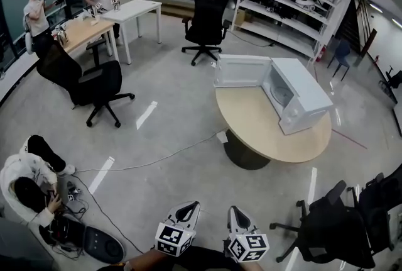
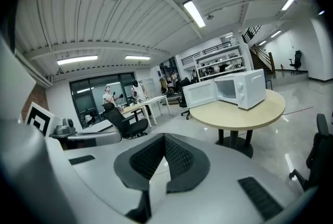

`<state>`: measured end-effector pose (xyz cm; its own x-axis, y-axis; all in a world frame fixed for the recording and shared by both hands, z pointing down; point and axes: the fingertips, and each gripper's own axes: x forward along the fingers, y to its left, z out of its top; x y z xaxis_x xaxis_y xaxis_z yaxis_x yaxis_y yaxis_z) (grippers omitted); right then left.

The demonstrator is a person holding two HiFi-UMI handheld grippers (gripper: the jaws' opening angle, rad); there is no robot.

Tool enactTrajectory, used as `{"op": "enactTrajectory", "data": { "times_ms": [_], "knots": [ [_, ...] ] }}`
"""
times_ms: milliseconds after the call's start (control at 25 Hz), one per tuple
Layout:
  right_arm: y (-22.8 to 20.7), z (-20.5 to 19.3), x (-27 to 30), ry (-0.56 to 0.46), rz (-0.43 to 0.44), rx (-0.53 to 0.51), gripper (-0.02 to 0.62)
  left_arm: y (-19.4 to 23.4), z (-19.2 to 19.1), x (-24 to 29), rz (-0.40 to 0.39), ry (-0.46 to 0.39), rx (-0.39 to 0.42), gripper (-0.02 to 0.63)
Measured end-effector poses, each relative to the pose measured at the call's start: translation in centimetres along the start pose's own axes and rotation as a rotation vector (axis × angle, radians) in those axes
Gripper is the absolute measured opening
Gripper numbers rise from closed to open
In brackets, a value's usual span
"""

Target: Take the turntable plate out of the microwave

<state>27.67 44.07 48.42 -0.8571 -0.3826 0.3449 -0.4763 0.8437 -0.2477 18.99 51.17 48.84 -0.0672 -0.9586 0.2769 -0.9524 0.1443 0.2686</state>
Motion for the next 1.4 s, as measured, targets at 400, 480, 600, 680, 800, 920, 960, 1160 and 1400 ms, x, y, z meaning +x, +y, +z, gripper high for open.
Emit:
{"op": "enactTrajectory", "data": {
  "times_ms": [400,480,600,680,800,920,960,1160,1400],
  "knots": [
    [2.8,6.1,7.3,-0.044,-0.030,-0.042,0.017,7.4,6.5,2.4,-0.028,-0.064,0.008,0.046],
    [3.3,6.6,8.7,-0.044,-0.032,-0.046,0.017,8.9,7.0,2.7,-0.029,-0.066,0.006,0.046],
    [3.8,6.9,10.6,-0.047,-0.035,-0.046,0.017,10.9,7.2,3.2,-0.031,-0.067,0.004,0.046],
    [4.4,7.2,11.8,-0.050,-0.035,-0.047,0.017,12.3,7.4,3.3,-0.028,-0.069,0.002,0.046],
    [5.1,7.9,13.3,-0.053,-0.039,-0.056,0.017,14.3,8.3,3.5,-0.023,-0.074,-0.004,0.046],
    [5.1,8.9,14.5,-0.060,-0.049,-0.054,0.017,15.3,9.1,4.0,-0.024,-0.080,-0.009,0.046],
    [5.2,9.1,14.8,-0.061,-0.049,-0.054,0.017,15.6,9.2,4.2,-0.025,-0.077,-0.011,0.046],
    [4.5,9.0,16.3,-0.055,-0.046,-0.052,0.016,16.3,9.1,5.4,-0.021,-0.063,-0.008,0.046],
    [2.8,10.2,20.7,-0.071,-0.004,-0.027,0.017,19.2,10.2,8.2,0.051,-0.056,0.003,0.046]
  ]
}}
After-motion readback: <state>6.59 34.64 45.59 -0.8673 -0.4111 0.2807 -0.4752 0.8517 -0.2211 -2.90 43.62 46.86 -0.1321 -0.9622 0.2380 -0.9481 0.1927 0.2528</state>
